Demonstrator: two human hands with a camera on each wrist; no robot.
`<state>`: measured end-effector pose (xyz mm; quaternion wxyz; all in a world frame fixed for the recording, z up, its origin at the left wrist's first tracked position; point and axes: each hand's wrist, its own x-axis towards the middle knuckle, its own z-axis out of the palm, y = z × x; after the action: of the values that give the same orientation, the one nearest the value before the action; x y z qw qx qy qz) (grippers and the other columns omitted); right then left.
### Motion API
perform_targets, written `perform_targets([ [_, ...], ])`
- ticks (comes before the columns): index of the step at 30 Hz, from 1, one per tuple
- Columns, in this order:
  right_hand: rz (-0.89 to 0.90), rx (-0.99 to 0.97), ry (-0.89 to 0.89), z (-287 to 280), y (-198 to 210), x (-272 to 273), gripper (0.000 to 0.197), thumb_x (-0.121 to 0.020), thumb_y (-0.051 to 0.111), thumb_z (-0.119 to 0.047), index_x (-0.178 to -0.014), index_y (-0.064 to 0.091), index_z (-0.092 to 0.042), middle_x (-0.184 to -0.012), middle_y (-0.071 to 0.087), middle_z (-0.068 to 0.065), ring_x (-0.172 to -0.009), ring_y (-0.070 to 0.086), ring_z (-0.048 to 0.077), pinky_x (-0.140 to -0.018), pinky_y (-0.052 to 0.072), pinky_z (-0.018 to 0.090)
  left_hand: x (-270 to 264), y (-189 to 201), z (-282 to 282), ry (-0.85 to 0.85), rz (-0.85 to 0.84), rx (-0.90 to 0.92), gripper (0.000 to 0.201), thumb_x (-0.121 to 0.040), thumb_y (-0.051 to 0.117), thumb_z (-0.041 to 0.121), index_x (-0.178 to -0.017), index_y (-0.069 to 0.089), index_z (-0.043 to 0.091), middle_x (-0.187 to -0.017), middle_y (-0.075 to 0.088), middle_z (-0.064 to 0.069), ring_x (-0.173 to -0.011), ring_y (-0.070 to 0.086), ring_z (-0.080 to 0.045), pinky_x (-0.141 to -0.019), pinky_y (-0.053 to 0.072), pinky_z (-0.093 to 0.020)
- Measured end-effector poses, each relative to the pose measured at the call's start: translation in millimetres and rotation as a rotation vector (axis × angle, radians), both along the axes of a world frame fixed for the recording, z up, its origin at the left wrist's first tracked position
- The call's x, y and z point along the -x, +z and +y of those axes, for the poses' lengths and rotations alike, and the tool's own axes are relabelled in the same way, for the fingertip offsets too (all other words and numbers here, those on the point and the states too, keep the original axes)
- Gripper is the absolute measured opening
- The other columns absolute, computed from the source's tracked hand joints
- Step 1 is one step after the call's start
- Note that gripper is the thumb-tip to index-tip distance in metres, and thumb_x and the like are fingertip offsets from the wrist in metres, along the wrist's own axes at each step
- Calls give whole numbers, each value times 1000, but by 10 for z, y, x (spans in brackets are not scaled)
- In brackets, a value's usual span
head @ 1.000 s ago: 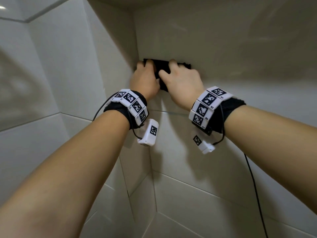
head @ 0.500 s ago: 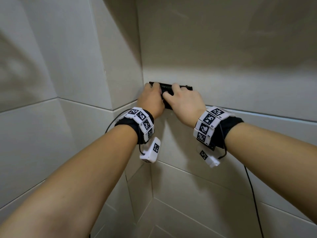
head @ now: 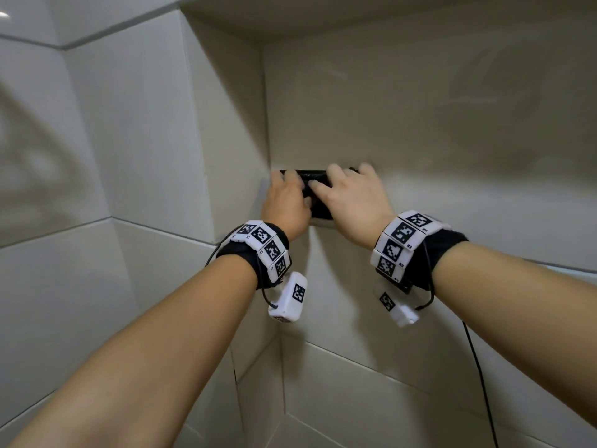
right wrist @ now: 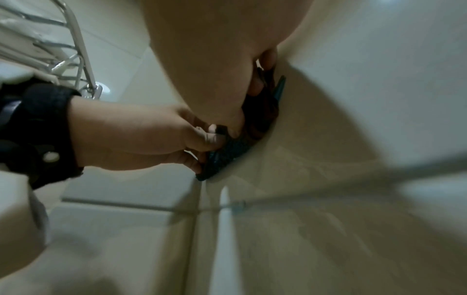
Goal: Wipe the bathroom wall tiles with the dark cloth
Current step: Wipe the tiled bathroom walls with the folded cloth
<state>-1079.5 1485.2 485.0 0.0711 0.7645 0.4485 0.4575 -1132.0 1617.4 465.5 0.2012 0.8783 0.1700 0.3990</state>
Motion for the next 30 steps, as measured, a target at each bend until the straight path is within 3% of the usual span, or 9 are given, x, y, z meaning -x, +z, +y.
perform_targets([
  [7, -70, -149, 19, 71, 654, -38, 22, -82, 54, -18, -102, 64, -23, -98, 55, 10, -75, 60, 30, -77, 38, 40, -25, 780, 91, 61, -8, -56, 41, -91, 65, 19, -123, 47, 1, -127, 46, -25, -114, 51, -46, -97, 41, -43],
  [11, -118, -229, 42, 148, 951, -97, 26, -80, 54, -21, -101, 68, -21, -93, 56, 11, -71, 58, 32, -72, 38, 38, -47, 1156, 144, 65, -41, -88, 42, -90, 61, 15, -125, 45, 0, -130, 44, -24, -114, 52, -46, -94, 43, -44],
  [15, -115, -273, 60, 166, 1258, -114, 36, -87, 45, -25, -116, 65, -22, -105, 57, 14, -87, 58, 35, -77, 34, 40, -70, 1463, 145, 24, -115, -71, 40, -91, 63, 21, -122, 46, 2, -130, 42, -20, -114, 51, -41, -94, 46, -43],
  [19, -100, -307, 34, 61, 1341, -128, 38, -94, 40, -26, -128, 59, -22, -120, 54, 16, -102, 55, 36, -84, 33, 42, -118, 1586, 73, 21, -133, -82, 42, -91, 63, 23, -123, 46, 2, -130, 43, -20, -112, 52, -40, -92, 45, -39],
  [22, -73, -316, 6, -88, 1389, -145, 40, -98, 35, -27, -135, 52, -24, -125, 49, 15, -112, 48, 36, -88, 29, 42, -144, 1604, -73, 4, -154, -88, 43, -91, 63, 27, -124, 47, 4, -130, 42, -19, -113, 51, -42, -94, 46, -43],
  [27, -57, -361, -54, -552, 1446, -212, 43, -99, 36, -27, -141, 47, -28, -124, 48, 16, -116, 45, 37, -90, 30, 43, -210, 1661, -593, 16, -176, -125, 41, -94, 59, 28, -128, 46, 8, -135, 39, -16, -120, 45, -38, -88, 38, -38],
  [30, -29, -376, -111, -907, 1446, -207, 44, -99, 37, -27, -143, 44, -29, -128, 46, 17, -118, 44, 36, -90, 30, 44, -270, 1635, -938, 3, -217, -166, 42, -95, 59, 27, -129, 46, 8, -137, 39, -16, -121, 44, -38, -91, 39, -39],
])
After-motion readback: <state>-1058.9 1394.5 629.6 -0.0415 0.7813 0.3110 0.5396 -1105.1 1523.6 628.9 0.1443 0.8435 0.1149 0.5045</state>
